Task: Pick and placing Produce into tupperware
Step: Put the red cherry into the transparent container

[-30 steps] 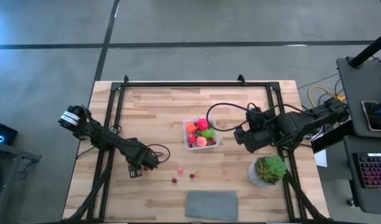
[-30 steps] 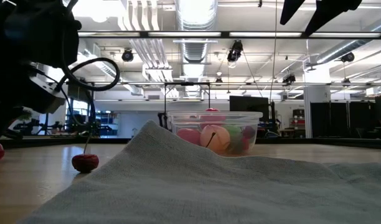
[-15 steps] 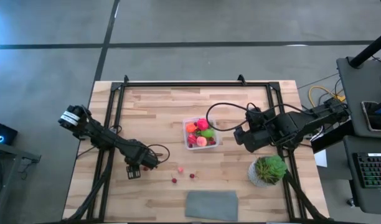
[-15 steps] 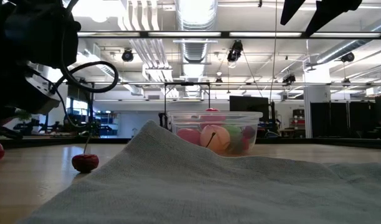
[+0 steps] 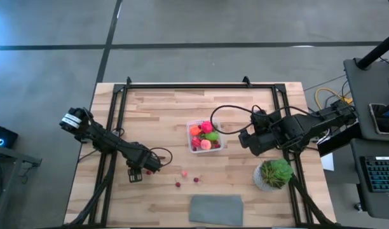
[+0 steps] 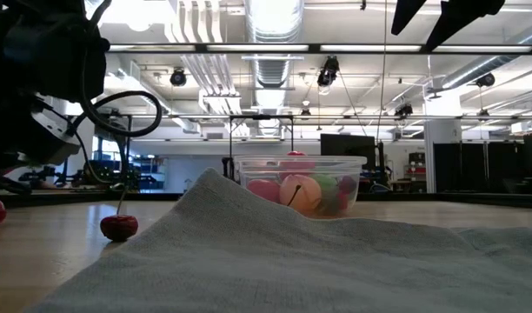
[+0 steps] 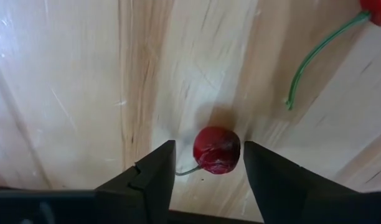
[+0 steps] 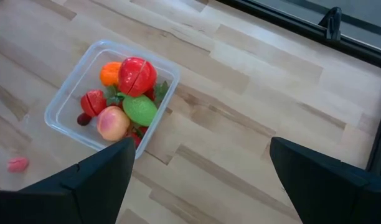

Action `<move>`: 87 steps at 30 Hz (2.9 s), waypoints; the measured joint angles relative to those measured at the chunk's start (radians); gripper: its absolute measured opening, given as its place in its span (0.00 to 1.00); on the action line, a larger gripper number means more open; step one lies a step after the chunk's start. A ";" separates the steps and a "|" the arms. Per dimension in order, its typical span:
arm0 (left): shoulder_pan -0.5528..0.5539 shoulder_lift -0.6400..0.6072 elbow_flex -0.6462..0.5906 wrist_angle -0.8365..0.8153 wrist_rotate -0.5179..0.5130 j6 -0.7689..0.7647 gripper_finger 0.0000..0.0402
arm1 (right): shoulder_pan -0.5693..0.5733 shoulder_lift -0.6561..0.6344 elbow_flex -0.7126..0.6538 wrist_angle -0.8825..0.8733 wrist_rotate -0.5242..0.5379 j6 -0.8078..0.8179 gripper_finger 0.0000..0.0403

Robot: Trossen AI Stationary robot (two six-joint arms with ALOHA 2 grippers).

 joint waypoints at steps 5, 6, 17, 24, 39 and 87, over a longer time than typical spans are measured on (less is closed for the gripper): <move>0.000 0.000 0.000 0.003 0.000 0.000 0.32 | 0.000 0.000 -0.001 0.000 0.001 0.000 0.91; 0.000 0.000 0.000 0.003 0.000 -0.001 0.29 | 0.000 0.000 -0.001 0.000 0.002 0.000 0.91; 0.002 -0.001 0.012 0.017 -0.001 -0.002 0.17 | -0.002 0.000 -0.002 0.002 0.003 -0.015 0.91; 0.030 -0.001 0.057 0.020 -0.119 -0.003 0.17 | -0.001 0.000 -0.002 0.004 0.002 -0.015 0.91; 0.371 -0.043 0.380 0.518 -0.404 0.412 0.17 | -0.001 0.000 -0.003 0.014 -0.006 -0.015 0.91; 0.036 -0.200 0.197 0.105 -0.072 0.296 0.58 | 0.007 -0.007 -0.021 0.005 0.014 -0.017 0.91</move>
